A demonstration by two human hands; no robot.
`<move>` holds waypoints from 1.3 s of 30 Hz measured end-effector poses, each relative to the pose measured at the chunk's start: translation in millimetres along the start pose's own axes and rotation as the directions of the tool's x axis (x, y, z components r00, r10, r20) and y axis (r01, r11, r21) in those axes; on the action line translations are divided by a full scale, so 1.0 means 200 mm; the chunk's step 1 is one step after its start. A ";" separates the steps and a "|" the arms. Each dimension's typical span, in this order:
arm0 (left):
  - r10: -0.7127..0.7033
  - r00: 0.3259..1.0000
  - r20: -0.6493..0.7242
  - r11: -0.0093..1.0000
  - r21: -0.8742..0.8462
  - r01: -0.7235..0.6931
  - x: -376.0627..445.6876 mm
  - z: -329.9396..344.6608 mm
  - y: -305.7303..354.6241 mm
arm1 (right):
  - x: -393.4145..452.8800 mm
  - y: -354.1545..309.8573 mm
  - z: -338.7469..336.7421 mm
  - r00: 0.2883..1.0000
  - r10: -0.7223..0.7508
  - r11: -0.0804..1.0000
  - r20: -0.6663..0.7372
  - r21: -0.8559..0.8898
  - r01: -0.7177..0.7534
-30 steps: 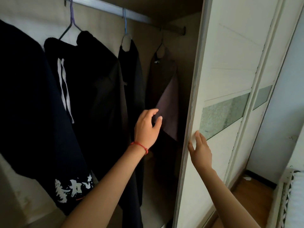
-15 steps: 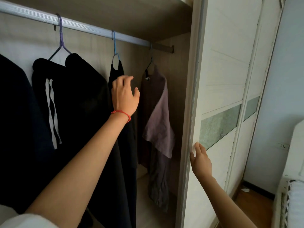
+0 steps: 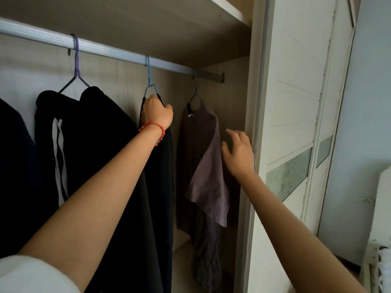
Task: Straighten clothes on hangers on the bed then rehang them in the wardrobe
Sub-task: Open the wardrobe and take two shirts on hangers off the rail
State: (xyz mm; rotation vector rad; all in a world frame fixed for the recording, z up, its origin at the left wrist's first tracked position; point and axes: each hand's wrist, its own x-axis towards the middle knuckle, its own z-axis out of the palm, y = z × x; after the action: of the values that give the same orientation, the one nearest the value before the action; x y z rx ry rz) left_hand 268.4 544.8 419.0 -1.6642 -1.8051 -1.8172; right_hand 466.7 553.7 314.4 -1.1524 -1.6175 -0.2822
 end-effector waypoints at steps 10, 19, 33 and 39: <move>-0.170 0.975 0.140 0.982 0.107 0.156 0.22 0.03 0.08 | 0.60 -0.14 0.16 0.899 0.296 0.946 0.324 0.033 -0.324; -0.172 0.974 0.144 0.984 0.076 0.163 0.37 0.04 0.03 | 0.80 -0.23 0.27 0.831 0.360 0.927 0.424 -0.065 -0.368; -0.078 0.991 0.107 0.968 -0.230 0.101 0.40 0.04 0.13 | 0.72 -0.20 0.15 0.913 0.359 0.877 0.196 0.263 -0.402; -0.094 0.981 0.168 0.953 -0.270 0.137 0.19 0.07 0.12 | 0.52 -0.22 0.06 0.904 0.368 0.870 0.217 0.263 -0.417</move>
State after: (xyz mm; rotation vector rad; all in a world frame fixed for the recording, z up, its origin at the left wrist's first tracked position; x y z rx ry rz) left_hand 278.8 570.6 457.5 -1.8777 -1.8071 -2.1381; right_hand 430.8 594.6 413.3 -1.2530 -1.4546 0.3265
